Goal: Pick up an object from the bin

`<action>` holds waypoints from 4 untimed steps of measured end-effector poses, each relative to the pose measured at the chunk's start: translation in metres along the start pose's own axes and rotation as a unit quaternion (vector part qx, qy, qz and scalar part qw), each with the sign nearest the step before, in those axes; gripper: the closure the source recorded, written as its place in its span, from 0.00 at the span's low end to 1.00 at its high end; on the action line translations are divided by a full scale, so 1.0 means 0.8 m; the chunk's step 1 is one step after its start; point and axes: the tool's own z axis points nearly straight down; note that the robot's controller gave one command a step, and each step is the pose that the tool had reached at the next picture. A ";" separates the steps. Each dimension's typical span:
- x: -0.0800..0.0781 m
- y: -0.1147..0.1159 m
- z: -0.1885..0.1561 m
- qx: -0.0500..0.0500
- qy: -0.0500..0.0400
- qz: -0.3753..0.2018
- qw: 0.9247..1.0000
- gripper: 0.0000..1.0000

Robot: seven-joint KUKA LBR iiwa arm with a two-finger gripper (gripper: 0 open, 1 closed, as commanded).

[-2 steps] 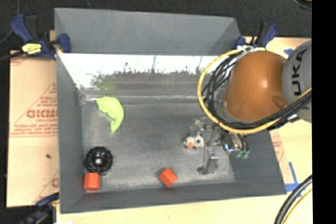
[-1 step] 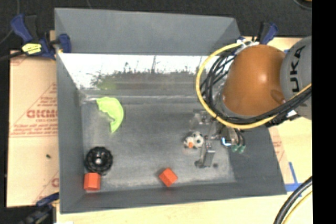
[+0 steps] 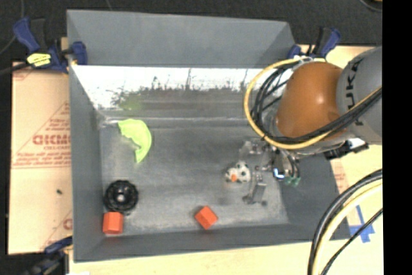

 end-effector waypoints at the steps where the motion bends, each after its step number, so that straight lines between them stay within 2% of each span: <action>1: -0.002 0.004 0.000 -0.003 -0.004 0.011 1.000 0.00; 2: -0.010 -0.001 0.042 0.000 0.002 -0.019 1.000 0.00; 3: -0.008 -0.028 0.037 -0.003 -0.002 0.044 0.999 1.00; 4: -0.008 -0.028 0.037 -0.003 -0.002 0.044 0.999 1.00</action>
Offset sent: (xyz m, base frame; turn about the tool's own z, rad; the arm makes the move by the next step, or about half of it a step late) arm 0.0079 -0.0012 -0.0322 -0.0397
